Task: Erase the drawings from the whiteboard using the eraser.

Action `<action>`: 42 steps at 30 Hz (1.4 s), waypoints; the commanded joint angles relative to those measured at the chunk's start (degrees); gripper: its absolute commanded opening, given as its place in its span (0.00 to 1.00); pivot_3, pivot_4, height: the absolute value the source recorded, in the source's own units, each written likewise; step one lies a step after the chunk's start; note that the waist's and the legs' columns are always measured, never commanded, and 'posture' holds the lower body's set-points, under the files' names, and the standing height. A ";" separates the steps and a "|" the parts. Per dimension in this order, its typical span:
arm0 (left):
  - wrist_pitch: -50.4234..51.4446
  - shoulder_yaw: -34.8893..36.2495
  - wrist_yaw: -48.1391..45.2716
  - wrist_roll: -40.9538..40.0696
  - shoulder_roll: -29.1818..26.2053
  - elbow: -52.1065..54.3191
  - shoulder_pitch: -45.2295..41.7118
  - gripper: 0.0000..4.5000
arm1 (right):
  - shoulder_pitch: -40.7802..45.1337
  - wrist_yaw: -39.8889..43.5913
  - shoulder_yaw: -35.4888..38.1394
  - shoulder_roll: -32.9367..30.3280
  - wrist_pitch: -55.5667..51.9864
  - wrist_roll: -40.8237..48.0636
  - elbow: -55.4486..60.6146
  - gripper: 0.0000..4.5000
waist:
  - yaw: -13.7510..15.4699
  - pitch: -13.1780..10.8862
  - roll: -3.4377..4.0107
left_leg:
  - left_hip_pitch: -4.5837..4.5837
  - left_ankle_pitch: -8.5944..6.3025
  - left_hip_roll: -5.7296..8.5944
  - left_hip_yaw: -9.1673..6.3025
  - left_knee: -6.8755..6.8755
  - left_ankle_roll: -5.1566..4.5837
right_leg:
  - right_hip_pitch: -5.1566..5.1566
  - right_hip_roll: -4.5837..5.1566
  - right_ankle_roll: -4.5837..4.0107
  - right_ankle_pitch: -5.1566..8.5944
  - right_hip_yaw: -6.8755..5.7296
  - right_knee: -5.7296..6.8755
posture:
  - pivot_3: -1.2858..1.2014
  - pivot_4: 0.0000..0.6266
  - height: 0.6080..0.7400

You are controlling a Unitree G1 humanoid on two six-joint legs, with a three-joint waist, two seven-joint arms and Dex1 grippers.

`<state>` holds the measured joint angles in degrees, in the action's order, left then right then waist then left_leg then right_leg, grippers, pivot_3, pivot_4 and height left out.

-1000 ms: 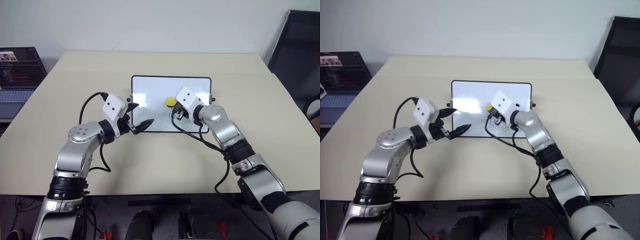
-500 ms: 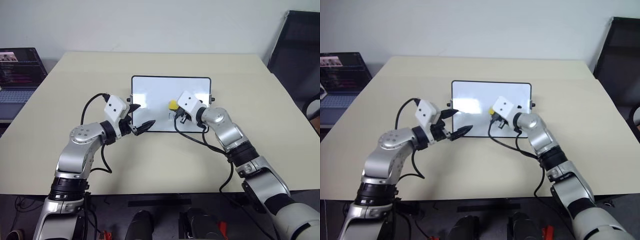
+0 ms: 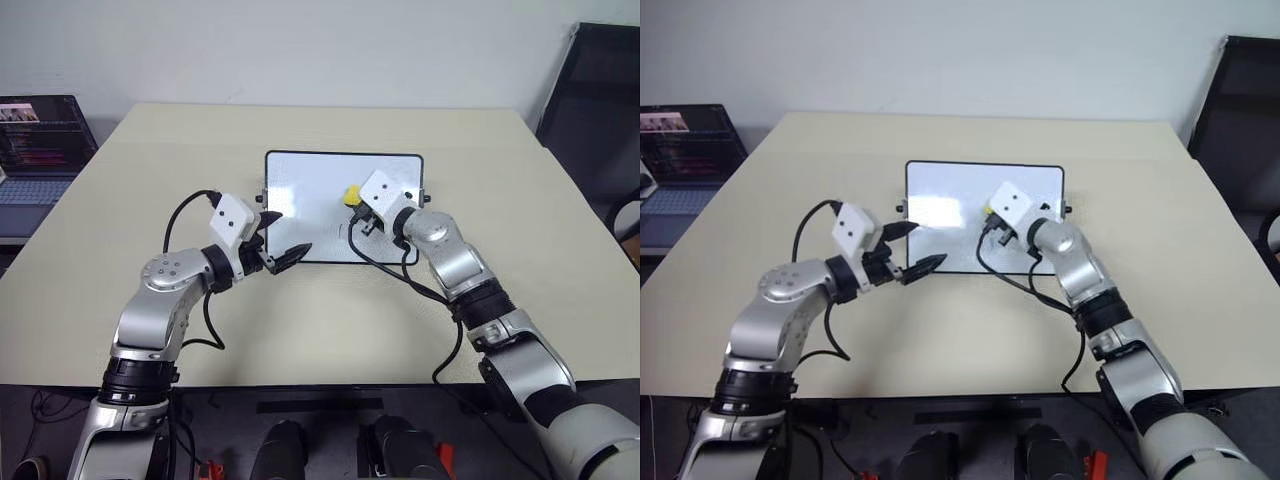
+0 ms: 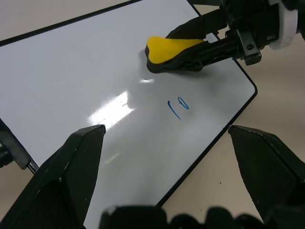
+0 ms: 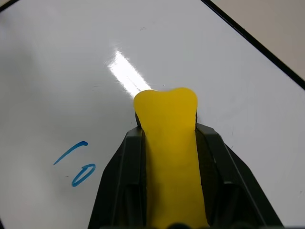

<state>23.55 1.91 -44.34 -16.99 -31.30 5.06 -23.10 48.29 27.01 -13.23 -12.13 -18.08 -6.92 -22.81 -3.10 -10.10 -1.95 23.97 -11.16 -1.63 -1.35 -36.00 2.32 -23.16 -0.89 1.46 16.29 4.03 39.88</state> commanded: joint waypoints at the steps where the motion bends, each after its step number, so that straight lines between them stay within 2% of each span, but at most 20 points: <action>1: 0.17 2.14 0.19 -1.73 -0.57 2.43 0.59 1.00 | -3.57 3.67 6.24 1.45 -8.48 10.02 14.47 0.23 | 0.00 -0.01 0.01 | 0.03 -0.01 0.00 -0.01 0.02 0.01 | -0.03 0.00 -0.01 0.00 0.00 0.00 | 0.52 0.24 1.00; 4: -0.46 3.89 -0.05 -2.97 -0.83 2.26 1.77 1.00 | -9.13 6.55 9.61 0.63 -16.25 17.71 28.32 0.23 | 0.06 -0.02 0.03 | 0.18 -0.06 -0.02 -0.10 0.05 0.06 | -0.12 0.04 -0.07 -0.01 -0.02 -0.02 | 0.52 0.24 1.00; 10: -1.53 5.38 0.67 -3.30 -0.55 2.04 3.90 1.00 | -20.20 6.50 9.73 -4.01 -20.99 20.54 42.16 0.23 | 0.11 -0.02 0.03 | 0.19 -0.10 -0.03 -0.13 0.09 0.10 | -0.06 0.07 -0.03 0.03 -0.08 -0.26 | 0.52 0.24 1.00; 13: -2.40 5.73 1.08 -2.84 -0.38 1.44 4.93 1.00 | -25.95 6.64 7.73 -7.83 -19.69 18.27 45.67 0.23 | 0.15 -0.02 0.03 | 0.21 -0.10 -0.04 -0.08 0.09 0.10 | -0.06 0.07 -0.03 0.04 -0.07 -0.37 | 0.52 0.24 1.00; 15: -3.04 6.04 1.47 -2.74 -0.28 1.17 5.33 1.00 | -29.00 5.52 7.96 -8.13 -20.22 18.83 47.38 0.23 | 0.17 -0.02 0.02 | 0.20 -0.10 -0.04 -0.07 0.09 0.10 | -0.05 0.07 -0.02 0.04 -0.07 -0.41 | 0.52 0.24 1.00; 23: -4.63 5.72 1.38 -2.39 -0.30 0.42 6.71 1.00 | -32.34 4.08 6.30 -8.84 -18.85 18.33 47.26 0.23 | 0.02 -0.02 0.02 | 0.19 -0.10 -0.06 -0.06 0.09 0.10 | -0.04 0.02 -0.02 0.04 -0.06 -0.45 | 0.52 0.24 1.00; 31: -5.87 6.07 1.14 -2.36 -0.88 -0.13 7.53 1.00 | -24.86 2.11 0.85 -7.79 -12.92 12.38 39.81 0.23 | -0.04 -0.03 0.01 | 0.19 -0.10 -0.05 -0.02 0.09 0.10 | -0.04 0.00 0.00 0.03 -0.05 -0.47 | 0.52 0.24 1.00; 36: -6.44 4.64 -0.35 -1.50 -2.02 -0.12 7.18 1.00 | -12.92 0.58 -4.47 -5.05 -6.65 5.25 24.25 0.23 | -0.11 -0.03 0.01 | 0.18 -0.10 -0.05 -0.02 0.10 0.10 | -0.05 -0.02 -0.01 0.03 -0.06 -0.47 | 0.52 0.24 1.00; 42: -6.85 2.74 -1.35 -0.87 -2.05 0.21 6.13 1.00 | -3.94 -1.59 -6.72 -1.50 0.16 -0.19 7.08 0.23 | 0.10 -0.03 0.01 | 0.22 -0.10 -0.02 -0.03 0.16 0.10 | -0.05 0.00 -0.13 -0.04 -0.09 -0.50 | 0.52 0.24 1.00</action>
<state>17.96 4.45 -45.43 -17.82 -32.79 3.79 -15.71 42.72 26.33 -20.27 -13.74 -20.64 -5.84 -13.95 -3.00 -10.13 -1.94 24.21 -11.27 -1.65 -1.39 -35.84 2.42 -23.21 -0.88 1.20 16.18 3.94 39.36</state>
